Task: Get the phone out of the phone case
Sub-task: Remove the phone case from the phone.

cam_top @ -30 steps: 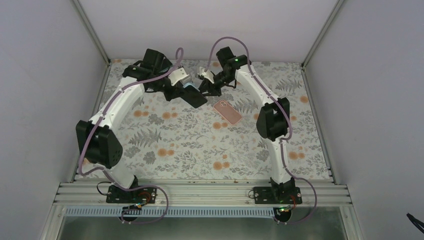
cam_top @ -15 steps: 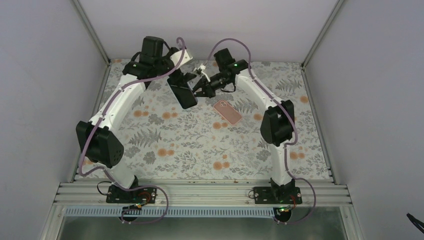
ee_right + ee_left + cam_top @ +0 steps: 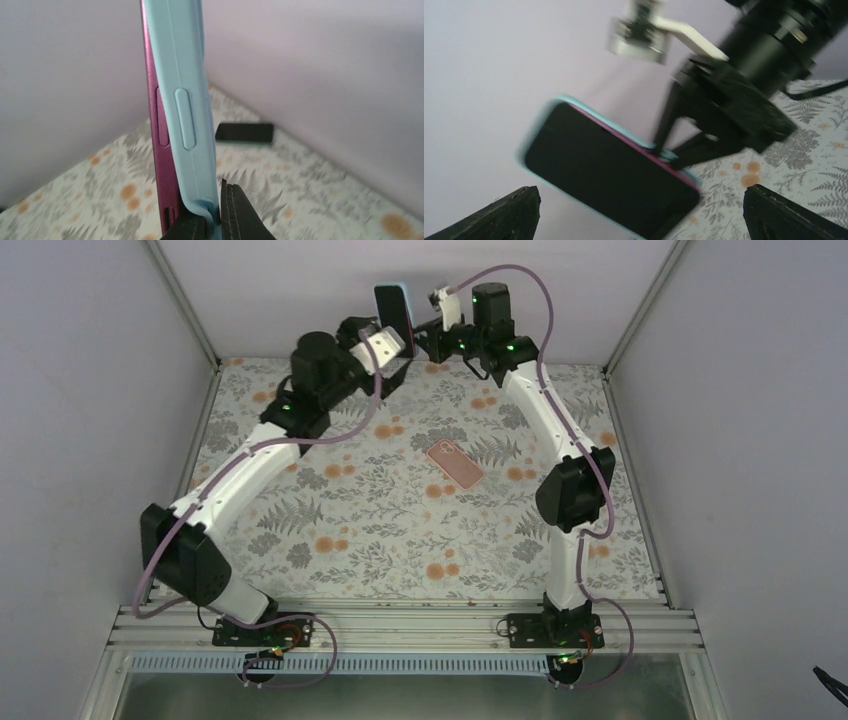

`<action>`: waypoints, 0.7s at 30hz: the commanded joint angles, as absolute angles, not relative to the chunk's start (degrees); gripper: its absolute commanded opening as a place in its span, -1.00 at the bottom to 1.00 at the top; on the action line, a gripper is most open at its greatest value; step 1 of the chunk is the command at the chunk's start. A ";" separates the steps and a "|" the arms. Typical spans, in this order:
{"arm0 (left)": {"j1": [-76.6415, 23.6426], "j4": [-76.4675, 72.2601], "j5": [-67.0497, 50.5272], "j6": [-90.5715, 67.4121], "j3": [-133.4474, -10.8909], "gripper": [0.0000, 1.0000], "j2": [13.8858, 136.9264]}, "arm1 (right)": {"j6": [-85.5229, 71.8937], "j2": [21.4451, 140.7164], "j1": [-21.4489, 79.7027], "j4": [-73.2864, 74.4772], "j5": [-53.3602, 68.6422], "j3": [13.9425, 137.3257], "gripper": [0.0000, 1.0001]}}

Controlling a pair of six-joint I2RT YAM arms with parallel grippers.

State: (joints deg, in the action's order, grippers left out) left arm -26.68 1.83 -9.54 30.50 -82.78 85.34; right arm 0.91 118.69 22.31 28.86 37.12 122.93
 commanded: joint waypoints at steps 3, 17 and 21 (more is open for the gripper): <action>-31.17 -9.93 -1.63 27.85 -81.22 1.00 92.32 | -4.77 120.51 24.16 21.33 27.89 131.15 -0.94; -31.20 -19.04 10.20 27.47 -82.55 1.00 98.07 | -5.13 122.05 24.47 21.63 28.79 132.79 -0.93; -31.12 -20.66 11.60 29.07 -81.45 1.00 98.87 | -5.20 122.03 24.69 21.72 28.92 133.16 -0.94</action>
